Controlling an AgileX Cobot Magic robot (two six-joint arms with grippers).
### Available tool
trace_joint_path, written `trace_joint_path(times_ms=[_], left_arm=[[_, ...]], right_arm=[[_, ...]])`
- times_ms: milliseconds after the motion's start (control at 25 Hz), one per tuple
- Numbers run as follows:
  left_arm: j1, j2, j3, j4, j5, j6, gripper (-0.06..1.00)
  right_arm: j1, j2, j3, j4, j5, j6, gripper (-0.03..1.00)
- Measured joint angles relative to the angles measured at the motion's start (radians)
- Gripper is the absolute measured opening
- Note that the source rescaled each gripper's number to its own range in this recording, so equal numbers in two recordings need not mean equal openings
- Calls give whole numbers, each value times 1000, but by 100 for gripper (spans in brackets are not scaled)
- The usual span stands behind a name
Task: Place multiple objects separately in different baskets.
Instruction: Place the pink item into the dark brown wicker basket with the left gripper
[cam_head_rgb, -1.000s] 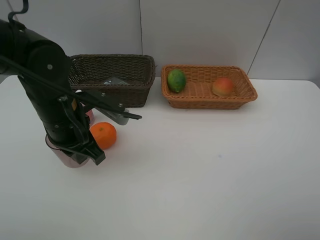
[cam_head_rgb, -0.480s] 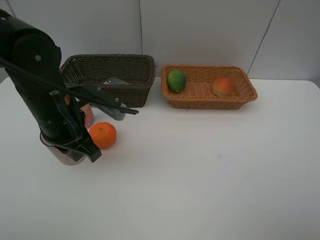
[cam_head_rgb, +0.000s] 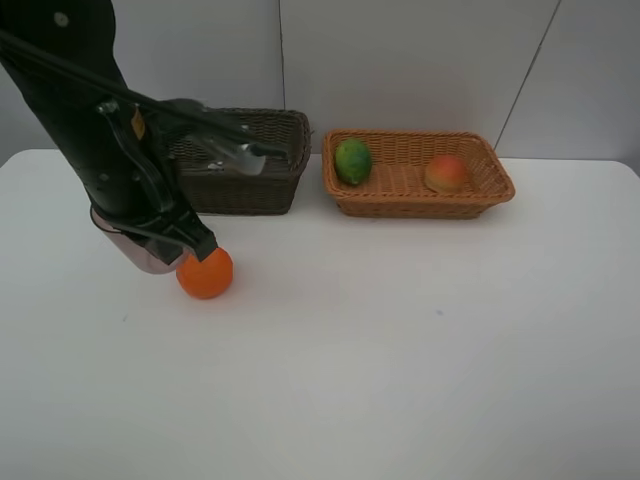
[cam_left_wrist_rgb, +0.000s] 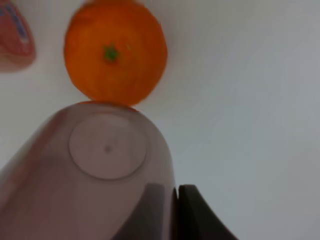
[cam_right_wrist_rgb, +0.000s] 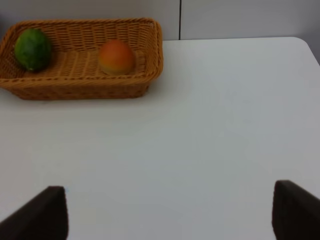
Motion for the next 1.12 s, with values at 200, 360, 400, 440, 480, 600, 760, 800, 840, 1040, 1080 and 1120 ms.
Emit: trace_joint_path(times_ms=[200,360,400,440,480,600,760,800,840,1040,1080,1120], left_arm=[[4,0,-129,49,6,0,0],[40,0,-225,78,-2,0,0],[54,0,-241,86,-10,0,0],[71,0,-257,92,-25,0,0],[90,0,-269,98,-44,-1,0],[151,0,-284,104,-109,-33,0],[245,8,-284,107,-191,-114,0],[266,16,-284,107,-211,-137,0],[290,25,-284,107,-227,-167,0],[370,117,-289,107,-313,-239,0],[377,140,-289,103,-336,-241,0],[384,158,-289,97,-354,-241,0]], right_arm=[[0,0,0,0,0,0,88],[0,0,0,0,0,0,88],[0,0,0,0,0,0,88],[0,0,0,0,0,0,88],[0,0,0,0,0,0,88],[0,0,0,0,0,0,88],[0,0,0,0,0,0,88],[0,0,0,0,0,0,88],[0,0,0,0,0,0,88],[0,0,0,0,0,0,88],[0,0,0,0,0,0,88],[0,0,0,0,0,0,88]])
